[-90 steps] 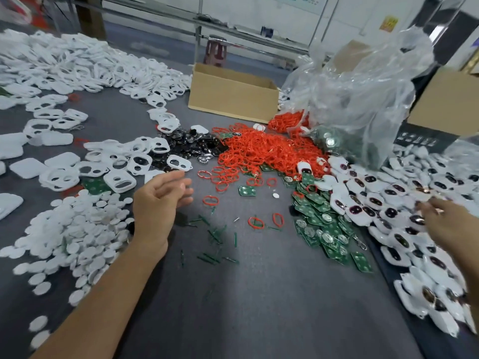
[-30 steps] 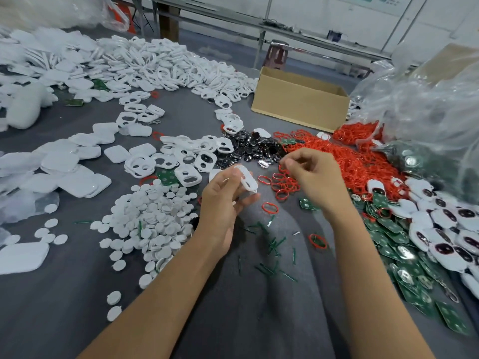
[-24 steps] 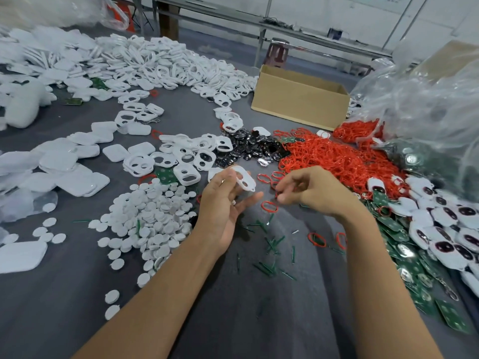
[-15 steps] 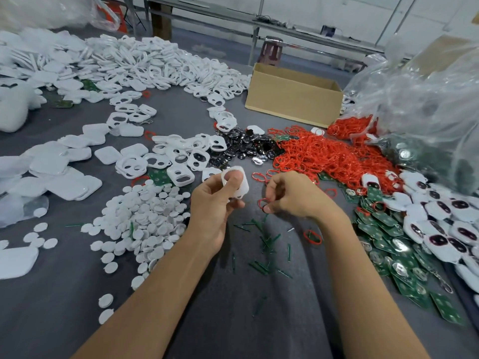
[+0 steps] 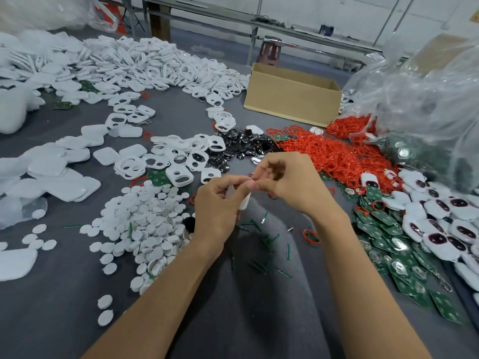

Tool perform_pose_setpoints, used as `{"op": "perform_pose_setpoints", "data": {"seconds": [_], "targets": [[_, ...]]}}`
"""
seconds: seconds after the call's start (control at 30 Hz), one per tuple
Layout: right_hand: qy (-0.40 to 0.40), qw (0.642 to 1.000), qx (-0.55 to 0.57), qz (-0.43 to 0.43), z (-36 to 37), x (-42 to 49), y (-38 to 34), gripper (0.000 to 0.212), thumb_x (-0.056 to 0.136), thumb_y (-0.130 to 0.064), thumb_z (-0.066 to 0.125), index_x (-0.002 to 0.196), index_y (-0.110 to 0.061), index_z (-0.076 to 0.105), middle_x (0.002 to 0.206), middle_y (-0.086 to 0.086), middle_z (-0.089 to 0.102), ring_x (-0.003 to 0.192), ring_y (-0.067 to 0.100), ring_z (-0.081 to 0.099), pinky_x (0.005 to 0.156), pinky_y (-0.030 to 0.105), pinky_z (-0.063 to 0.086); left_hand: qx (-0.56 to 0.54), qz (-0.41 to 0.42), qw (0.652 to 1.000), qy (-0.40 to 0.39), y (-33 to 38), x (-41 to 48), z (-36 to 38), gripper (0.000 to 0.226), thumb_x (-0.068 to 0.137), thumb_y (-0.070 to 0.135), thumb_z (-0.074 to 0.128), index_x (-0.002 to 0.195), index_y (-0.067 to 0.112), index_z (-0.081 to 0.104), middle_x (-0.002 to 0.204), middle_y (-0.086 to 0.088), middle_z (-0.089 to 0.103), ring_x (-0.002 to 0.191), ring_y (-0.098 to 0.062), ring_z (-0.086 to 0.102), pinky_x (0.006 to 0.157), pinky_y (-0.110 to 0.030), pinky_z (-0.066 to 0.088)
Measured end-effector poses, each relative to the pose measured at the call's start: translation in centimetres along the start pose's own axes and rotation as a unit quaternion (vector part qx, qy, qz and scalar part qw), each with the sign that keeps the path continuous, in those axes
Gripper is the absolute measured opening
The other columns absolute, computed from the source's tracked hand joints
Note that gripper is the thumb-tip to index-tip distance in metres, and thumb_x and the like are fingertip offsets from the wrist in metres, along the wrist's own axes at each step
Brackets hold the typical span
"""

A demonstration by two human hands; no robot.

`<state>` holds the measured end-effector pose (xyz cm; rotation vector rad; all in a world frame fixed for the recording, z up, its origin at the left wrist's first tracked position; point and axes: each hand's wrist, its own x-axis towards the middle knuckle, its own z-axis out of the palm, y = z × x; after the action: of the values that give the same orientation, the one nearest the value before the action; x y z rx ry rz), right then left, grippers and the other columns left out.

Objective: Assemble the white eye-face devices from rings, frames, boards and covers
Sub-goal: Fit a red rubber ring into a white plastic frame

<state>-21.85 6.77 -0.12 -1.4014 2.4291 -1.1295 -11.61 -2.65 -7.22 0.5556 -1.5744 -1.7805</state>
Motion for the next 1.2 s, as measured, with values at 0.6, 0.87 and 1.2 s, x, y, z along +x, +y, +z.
{"op": "perform_pose_setpoints", "data": {"seconds": [0.6,0.87,1.2], "targets": [[-0.016,0.974,0.209,0.082,1.1,-0.2,0.8,0.006,0.084,-0.006,0.070,0.083,-0.002,0.065,0.059,0.001,0.067,0.049,0.009,0.062,0.046,0.016,0.046,-0.038,-0.012,0.999,0.013,0.3,0.2,-0.2,0.015,0.087,0.014,0.070,0.078,0.025,0.071,0.072,0.007,0.065,0.059,-0.003,0.054,0.046,-0.018,0.043],[0.024,0.995,0.094,0.034,0.9,-0.1,0.5,0.008,0.089,-0.005,0.065,0.087,-0.007,0.072,0.062,-0.005,0.061,0.049,0.005,0.054,0.053,0.020,0.042,-0.039,-0.022,0.999,0.022,0.4,0.0,-0.2,0.006,0.085,0.017,0.073,0.085,0.022,0.076,0.074,0.010,0.067,0.064,-0.003,0.056,0.051,-0.021,0.048],[-0.006,1.000,0.019,-0.012,0.5,-0.1,-0.3,0.032,0.079,-0.006,0.076,0.108,-0.019,0.068,0.072,-0.003,0.069,0.056,0.003,0.052,0.056,0.010,0.040,-0.024,0.003,1.000,0.012,0.6,-0.1,-0.2,0.012,0.081,0.020,0.077,0.077,0.031,0.077,0.077,-0.011,0.067,0.063,-0.007,0.056,0.049,-0.021,0.048]]}}
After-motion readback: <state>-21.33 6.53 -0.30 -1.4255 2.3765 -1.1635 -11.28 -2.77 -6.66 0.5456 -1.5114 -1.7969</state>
